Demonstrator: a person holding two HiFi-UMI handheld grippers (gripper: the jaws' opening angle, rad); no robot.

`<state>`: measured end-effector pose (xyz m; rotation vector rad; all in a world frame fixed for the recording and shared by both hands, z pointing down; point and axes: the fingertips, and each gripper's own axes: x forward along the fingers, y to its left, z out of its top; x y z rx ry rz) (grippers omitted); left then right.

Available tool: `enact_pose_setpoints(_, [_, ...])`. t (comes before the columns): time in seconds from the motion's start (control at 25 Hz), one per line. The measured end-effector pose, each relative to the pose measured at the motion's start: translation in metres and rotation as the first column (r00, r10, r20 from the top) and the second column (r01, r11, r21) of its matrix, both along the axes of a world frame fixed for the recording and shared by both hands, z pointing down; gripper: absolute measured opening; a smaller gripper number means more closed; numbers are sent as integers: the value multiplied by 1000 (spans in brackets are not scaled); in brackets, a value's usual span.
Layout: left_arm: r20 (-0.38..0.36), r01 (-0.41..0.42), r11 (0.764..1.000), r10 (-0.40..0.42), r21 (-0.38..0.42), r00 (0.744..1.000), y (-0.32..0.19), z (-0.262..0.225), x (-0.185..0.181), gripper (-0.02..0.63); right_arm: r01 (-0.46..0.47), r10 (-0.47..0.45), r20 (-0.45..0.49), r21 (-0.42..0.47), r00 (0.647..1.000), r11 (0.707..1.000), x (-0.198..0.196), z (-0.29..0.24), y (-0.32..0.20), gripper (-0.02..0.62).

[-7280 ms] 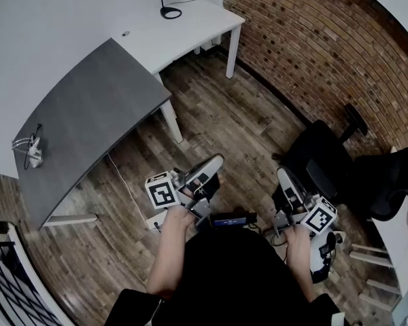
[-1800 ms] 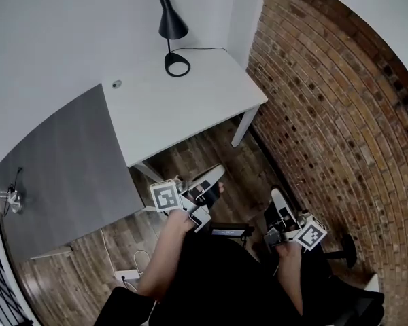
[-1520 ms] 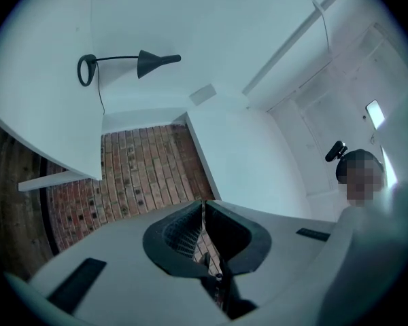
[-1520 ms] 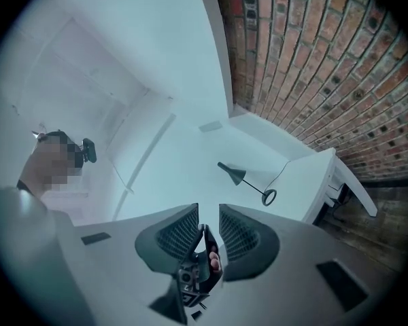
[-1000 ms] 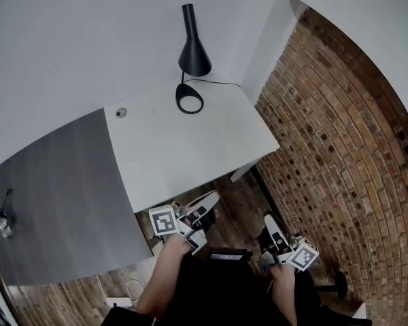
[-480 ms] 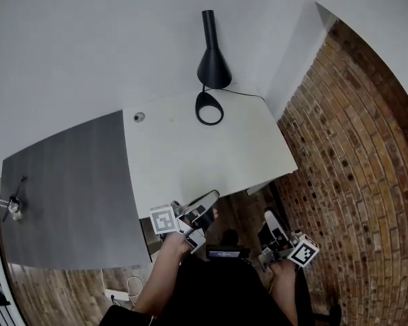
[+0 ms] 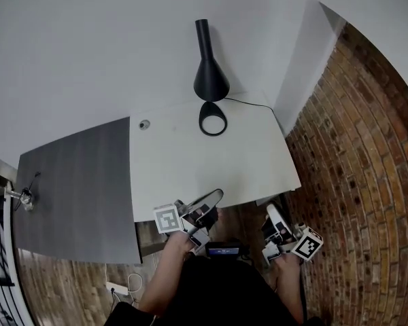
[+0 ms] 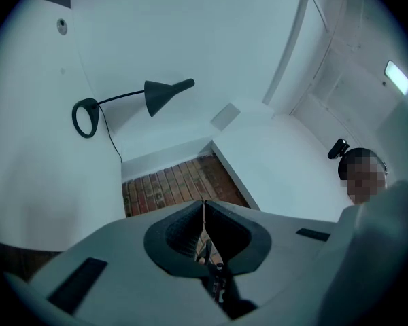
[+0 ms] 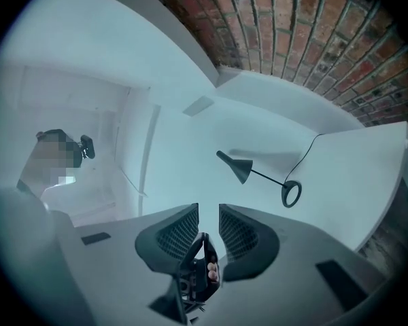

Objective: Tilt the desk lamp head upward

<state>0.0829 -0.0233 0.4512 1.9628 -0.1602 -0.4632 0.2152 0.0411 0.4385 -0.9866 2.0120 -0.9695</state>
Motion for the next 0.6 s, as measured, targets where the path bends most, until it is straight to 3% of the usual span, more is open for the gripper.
enact_pose_setpoints(0.32, [63, 88, 996, -90, 22, 994, 1, 1, 16, 14, 78, -78, 25, 3, 997, 997, 34, 9, -11, 80])
enact_pose_setpoints(0.6, [114, 107, 994, -108, 11, 988, 6, 0, 20, 14, 110, -112, 54, 34, 992, 993, 42, 4, -15, 81])
